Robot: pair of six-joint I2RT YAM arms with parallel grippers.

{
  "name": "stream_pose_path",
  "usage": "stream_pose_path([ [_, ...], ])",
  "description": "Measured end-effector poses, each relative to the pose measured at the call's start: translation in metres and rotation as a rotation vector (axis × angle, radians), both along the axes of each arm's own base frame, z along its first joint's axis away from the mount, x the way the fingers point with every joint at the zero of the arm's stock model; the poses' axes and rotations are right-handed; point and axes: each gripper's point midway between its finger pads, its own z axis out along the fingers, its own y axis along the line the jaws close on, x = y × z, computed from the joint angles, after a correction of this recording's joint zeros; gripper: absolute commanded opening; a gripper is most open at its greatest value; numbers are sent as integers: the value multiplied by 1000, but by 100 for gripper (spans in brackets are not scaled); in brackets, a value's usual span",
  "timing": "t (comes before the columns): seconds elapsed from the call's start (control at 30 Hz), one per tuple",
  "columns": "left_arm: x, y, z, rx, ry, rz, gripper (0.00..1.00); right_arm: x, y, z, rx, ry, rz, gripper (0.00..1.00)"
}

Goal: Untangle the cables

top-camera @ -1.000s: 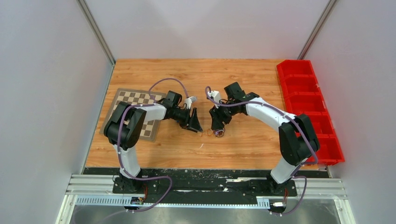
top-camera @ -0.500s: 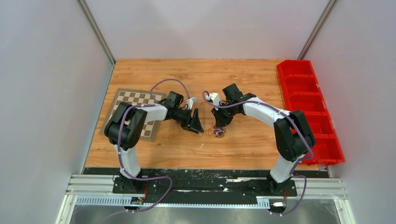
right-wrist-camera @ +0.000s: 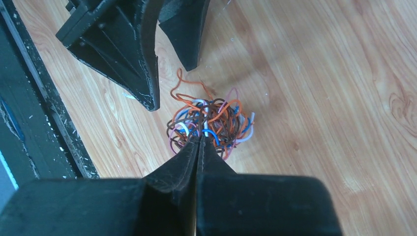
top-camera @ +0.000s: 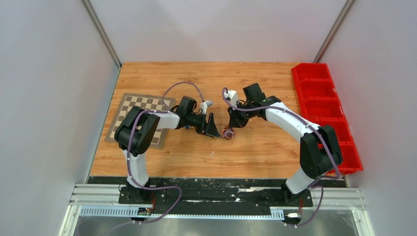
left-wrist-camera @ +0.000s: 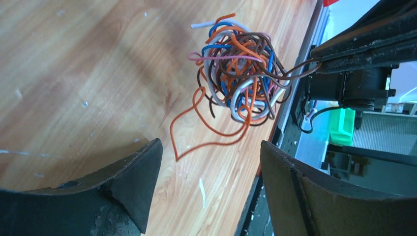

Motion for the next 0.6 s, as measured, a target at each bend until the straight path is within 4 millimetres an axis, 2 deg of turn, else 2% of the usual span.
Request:
stream_pose_path([
  [0.23,9,-6,2,-34,-77,-8,76,2,-3,4,44,35,-21,0],
  [0.5,0,-15,-8,-36,-111,-62,71,2,-6,9,94,78,-38,0],
  [0.6,0,-18,-10,-42,-116,-72,63,3,-7,7,89,83,-50,19],
])
